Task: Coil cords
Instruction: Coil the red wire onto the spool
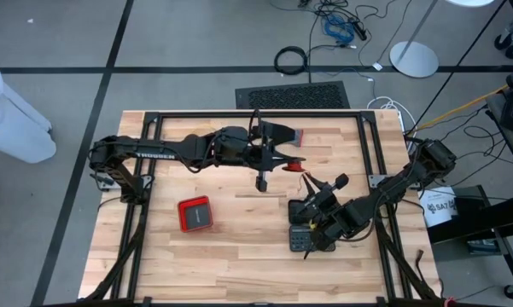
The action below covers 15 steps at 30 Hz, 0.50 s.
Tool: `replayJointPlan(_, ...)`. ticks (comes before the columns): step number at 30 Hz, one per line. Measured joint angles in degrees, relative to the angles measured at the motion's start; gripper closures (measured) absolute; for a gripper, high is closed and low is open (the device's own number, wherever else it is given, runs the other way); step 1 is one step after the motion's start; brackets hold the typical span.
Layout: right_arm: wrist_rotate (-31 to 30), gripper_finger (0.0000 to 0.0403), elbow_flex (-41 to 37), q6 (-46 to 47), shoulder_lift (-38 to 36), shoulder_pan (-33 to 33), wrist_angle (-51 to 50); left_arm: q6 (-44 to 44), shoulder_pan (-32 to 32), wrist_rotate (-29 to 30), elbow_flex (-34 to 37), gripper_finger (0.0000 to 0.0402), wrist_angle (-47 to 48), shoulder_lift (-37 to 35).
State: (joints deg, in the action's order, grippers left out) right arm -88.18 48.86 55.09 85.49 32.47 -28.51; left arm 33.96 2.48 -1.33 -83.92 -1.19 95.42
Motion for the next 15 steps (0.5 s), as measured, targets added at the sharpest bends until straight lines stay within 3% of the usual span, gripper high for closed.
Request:
replayJointPlan(4, -0.04, 0.0399, 0.00, -0.39, 0.02, -0.35, 0.00, -0.66, 0.07, -0.41, 0.00, 0.0402, 0.30, 0.00)
replayJointPlan(15, -0.03, 0.0383, 0.00, -0.30, 0.01, -0.92, 0.16, -0.85, 0.00, -1.19, 0.00, 0.0402, 0.99, 0.00)
